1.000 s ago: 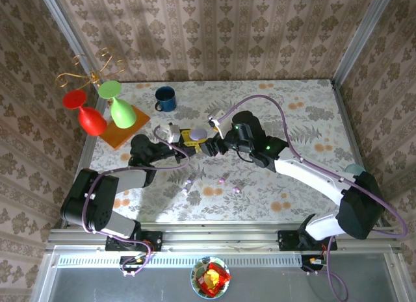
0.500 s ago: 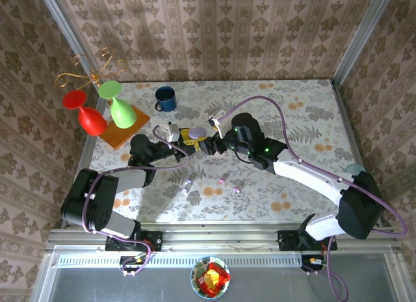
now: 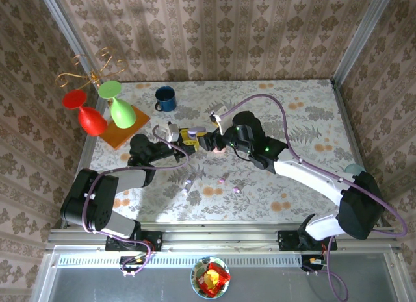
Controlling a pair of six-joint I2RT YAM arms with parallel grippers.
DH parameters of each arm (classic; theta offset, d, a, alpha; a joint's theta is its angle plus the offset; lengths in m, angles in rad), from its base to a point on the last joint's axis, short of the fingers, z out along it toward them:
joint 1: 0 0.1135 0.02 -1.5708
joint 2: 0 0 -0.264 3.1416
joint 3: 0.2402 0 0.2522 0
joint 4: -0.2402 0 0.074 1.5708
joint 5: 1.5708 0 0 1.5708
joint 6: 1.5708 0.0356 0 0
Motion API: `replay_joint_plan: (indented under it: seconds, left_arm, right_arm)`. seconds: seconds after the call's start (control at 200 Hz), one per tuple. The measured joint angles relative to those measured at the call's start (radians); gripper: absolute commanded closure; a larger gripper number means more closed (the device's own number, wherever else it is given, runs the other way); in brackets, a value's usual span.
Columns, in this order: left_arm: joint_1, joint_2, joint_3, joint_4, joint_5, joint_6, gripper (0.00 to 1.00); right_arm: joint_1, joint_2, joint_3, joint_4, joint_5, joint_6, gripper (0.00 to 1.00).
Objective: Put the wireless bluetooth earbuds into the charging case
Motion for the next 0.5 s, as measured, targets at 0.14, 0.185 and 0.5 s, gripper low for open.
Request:
replay_joint_plan:
  seconds: [0.14, 0.185, 0.5]
  left_arm:
    - [-0.001, 0.0, 0.0, 0.003, 0.025, 0.0, 0.68]
    - [-0.001, 0.0, 0.0, 0.004, 0.03, 0.0, 0.68]
    - [0.0, 0.0, 0.0, 0.004, 0.034, 0.0, 0.68]
  right_arm:
    - [-0.01, 0.004, 0.026, 0.0, 0.011, 0.0, 0.24]
    - [-0.012, 0.005, 0.03, 0.0, 0.013, 0.0, 0.24]
    - [-0.016, 0.003, 0.032, -0.002, 0.005, -0.003, 0.23]
